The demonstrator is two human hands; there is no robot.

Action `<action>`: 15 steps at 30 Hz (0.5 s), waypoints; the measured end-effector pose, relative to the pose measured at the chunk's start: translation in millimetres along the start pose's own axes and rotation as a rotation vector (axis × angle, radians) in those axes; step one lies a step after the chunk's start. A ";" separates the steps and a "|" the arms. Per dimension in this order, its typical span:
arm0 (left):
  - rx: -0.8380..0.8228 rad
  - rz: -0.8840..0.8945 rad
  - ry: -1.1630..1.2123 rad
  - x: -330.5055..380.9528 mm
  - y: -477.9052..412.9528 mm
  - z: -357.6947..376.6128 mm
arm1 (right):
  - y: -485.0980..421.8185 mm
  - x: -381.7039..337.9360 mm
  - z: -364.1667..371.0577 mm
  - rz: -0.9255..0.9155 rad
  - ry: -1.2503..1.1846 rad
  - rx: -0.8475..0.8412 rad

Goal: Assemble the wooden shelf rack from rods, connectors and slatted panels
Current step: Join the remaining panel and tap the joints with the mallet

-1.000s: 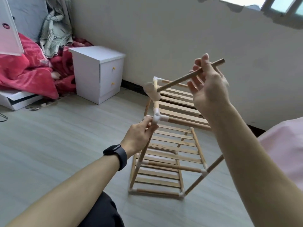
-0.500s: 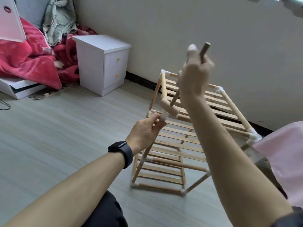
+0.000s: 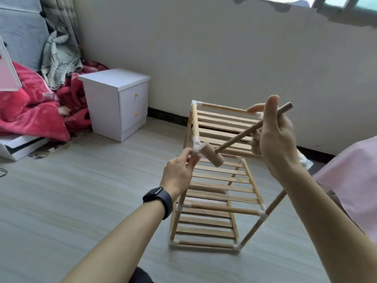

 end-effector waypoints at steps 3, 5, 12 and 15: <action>-0.023 -0.008 -0.015 6.2 -8.8 9.8 | 15.9 14.6 -27.1 0.147 -0.311 -0.026; -0.047 -0.006 -0.013 8.8 -10.7 19.5 | 24.8 23.9 -36.2 0.259 -0.513 -0.111; -0.046 -0.013 0.077 8.6 -4.9 32.5 | 54.4 43.4 -34.3 0.225 -0.063 -0.225; -0.050 -0.007 0.066 4.9 -6.1 31.0 | 64.3 41.6 -30.4 0.127 0.283 -0.235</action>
Point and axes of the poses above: each hand's wrist, its own y-axis away from the middle knuckle, its own z-axis out of the palm, x = y × z, the point moved 3 cm from there along -y, towards the middle knuckle, and after that the axes turned 2 degrees about -z, right-handed, at the moved point
